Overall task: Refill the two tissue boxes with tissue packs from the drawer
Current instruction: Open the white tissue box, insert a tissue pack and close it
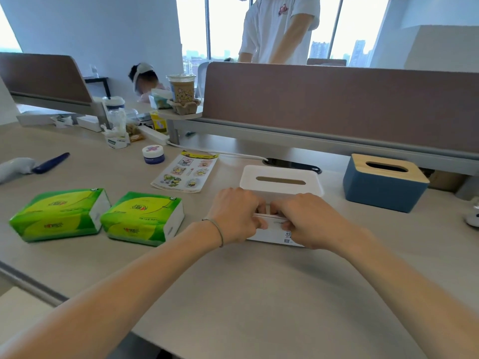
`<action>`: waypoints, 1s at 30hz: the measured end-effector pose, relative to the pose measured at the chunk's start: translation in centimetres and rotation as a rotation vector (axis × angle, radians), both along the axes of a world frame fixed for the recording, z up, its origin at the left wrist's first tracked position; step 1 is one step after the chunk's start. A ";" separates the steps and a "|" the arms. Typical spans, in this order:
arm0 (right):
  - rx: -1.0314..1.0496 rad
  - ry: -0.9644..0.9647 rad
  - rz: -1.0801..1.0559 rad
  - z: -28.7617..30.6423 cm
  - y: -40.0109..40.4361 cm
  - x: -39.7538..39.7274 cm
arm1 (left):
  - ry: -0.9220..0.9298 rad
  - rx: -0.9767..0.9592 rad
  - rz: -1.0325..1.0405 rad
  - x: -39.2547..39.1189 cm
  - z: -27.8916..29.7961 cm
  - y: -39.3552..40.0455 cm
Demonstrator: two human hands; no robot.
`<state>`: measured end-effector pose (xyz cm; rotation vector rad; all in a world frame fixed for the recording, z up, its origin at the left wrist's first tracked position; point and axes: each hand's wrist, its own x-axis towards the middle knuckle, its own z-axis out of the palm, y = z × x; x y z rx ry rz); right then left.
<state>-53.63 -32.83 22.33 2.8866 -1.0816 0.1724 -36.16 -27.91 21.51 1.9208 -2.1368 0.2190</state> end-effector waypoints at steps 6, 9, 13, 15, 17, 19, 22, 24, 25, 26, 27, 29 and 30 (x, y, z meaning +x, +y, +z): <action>-0.006 0.015 0.005 0.2 -0.2 0.2 | -0.006 -0.013 -0.019 0.0 0.1 -0.2; -0.012 0.020 -0.005 0.2 -0.2 0.2 | -0.010 -0.020 -0.020 0.0 0.0 -0.1; -0.025 0.012 -0.011 0.0 -0.1 0.0 | -0.019 -0.023 -0.028 -0.2 -0.2 -0.1; -0.026 0.014 -0.014 0.0 0.0 0.1 | -0.028 -0.015 -0.031 -0.1 -0.2 -0.1; -0.028 0.023 -0.018 0.2 0.1 0.3 | -0.034 -0.011 -0.033 0.0 -0.1 -0.1; -0.029 0.030 -0.024 0.3 0.2 0.4 | -0.047 -0.011 -0.038 0.0 0.1 -0.1; -0.031 0.036 -0.026 0.4 0.2 0.4 | -0.065 -0.015 -0.053 -0.1 0.2 0.0; -0.040 0.038 -0.019 0.4 0.3 0.4 | -0.060 -0.020 -0.059 -0.1 0.3 0.0; -0.044 0.031 -0.013 0.4 0.2 0.3 | -0.052 -0.022 -0.061 -0.1 0.3 -0.1; -0.046 0.025 -0.008 0.4 0.2 0.3 | -0.043 -0.024 -0.065 -0.1 0.3 0.0; -0.048 0.022 -0.005 0.4 0.2 0.3 | -0.036 -0.026 -0.068 -0.1 0.3 0.0; -0.054 0.020 -0.006 0.5 -0.1 0.3 | -0.019 -0.019 -0.089 0.0 0.4 0.0; -0.041 0.016 -0.010 0.6 -0.2 0.2 | -0.003 -0.001 -0.098 0.1 0.4 0.1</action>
